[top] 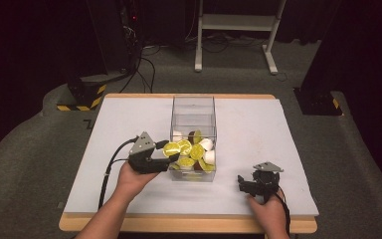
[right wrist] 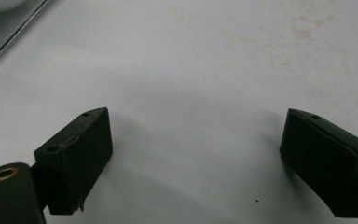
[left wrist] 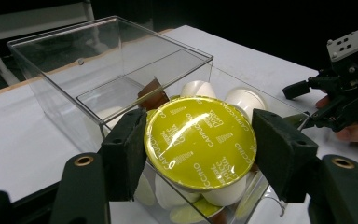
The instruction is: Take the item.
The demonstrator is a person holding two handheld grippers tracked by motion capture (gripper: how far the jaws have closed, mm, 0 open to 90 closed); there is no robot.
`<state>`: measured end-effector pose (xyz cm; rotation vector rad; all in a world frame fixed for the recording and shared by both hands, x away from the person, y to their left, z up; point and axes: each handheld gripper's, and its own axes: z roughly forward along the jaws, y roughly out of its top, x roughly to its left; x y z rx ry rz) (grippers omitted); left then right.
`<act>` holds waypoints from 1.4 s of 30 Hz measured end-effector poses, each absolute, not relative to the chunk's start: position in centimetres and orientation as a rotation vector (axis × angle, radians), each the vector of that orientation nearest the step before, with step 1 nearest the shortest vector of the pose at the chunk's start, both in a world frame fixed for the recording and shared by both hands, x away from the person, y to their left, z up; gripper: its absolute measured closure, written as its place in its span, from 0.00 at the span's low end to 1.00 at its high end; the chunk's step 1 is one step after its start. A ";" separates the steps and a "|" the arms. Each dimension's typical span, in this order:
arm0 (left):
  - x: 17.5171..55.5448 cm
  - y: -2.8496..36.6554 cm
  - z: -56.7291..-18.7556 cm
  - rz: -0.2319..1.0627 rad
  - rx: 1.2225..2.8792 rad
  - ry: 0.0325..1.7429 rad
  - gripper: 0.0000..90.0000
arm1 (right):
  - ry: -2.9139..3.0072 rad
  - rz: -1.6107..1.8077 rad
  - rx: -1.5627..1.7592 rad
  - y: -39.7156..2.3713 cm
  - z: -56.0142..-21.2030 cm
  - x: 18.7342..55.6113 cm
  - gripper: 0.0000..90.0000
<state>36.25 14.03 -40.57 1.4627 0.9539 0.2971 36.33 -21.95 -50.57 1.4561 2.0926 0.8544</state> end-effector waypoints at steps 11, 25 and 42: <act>35.5 16.2 -40.7 0.328 1.424 0.968 0.42 | 2.092 0.855 1.456 -22.0 -50.6 36.3 0.10; 35.1 18.5 -41.7 0.350 1.407 1.003 0.42 | 2.092 0.854 1.456 -21.9 -50.6 36.3 0.10; 35.6 21.1 -43.2 0.418 1.392 1.086 0.42 | 2.092 0.854 1.456 -22.0 -50.6 36.3 0.10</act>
